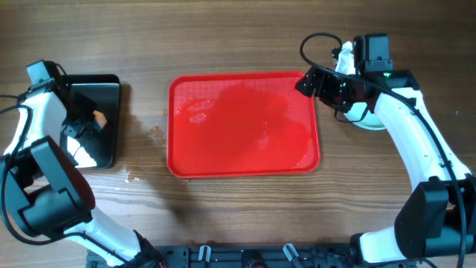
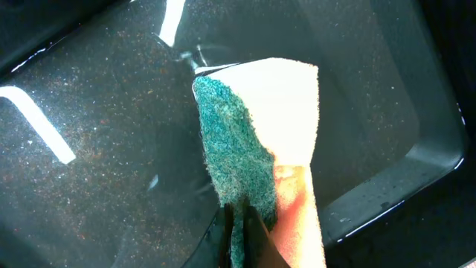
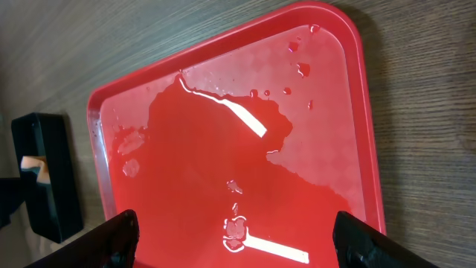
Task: Clean dirty plates on tray and stack at the side
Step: 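Move the sponge with the left gripper into the black tray, then lower the sponge into the black tray and open the left gripper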
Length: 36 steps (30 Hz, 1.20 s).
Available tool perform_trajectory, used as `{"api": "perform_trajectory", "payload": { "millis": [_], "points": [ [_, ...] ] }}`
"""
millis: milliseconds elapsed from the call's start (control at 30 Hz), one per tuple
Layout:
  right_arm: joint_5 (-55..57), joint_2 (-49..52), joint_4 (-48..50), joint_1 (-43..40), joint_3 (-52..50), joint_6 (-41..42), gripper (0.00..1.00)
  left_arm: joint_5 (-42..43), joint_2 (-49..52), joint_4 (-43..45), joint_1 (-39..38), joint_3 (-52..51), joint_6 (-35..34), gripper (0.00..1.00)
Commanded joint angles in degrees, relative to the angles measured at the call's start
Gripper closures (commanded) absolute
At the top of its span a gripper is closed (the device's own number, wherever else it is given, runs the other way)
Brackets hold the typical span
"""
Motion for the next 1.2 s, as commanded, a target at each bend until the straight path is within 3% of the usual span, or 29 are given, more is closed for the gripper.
{"api": "perform_trajectory", "payload": {
  "millis": [0, 367, 533, 800, 900, 1067, 1167],
  "points": [
    [-0.6, -0.5, -0.1, 0.2, 0.1, 0.4, 0.16, 0.2, 0.9, 1.7, 0.3, -0.5, -1.0, 0.96],
    [-0.6, -0.5, -1.6, 0.2, 0.0, 0.4, 0.16, 9.8, 3.1, 12.1, 0.0, -0.5, -0.9, 0.96],
    [-0.5, -0.5, -1.6, 0.2, 0.1, -0.1, 0.15, 11.2, -0.7, 8.3, 1.2, -0.5, -0.7, 0.96],
    [-0.4, -0.5, -1.1, 0.2, 0.1, -0.3, 0.15, 11.2, -15.2, 5.6, 3.2, -0.5, 1.0, 0.96],
    [-0.4, -0.5, -1.4, 0.2, 0.0, -0.3, 0.15, 8.3, -18.6, 1.8, 3.2, -0.5, 1.6, 0.96],
    [-0.4, -0.5, -1.4, 0.2, 0.0, -0.3, 0.15, 3.8, -16.3, -1.6, 3.3, -1.9, 0.4, 0.96],
    [-0.4, -0.5, -1.4, 0.2, 0.1, -0.3, 0.15, 2.0, -12.7, -1.3, 3.7, -4.2, -4.5, 0.96]
  ]
}}
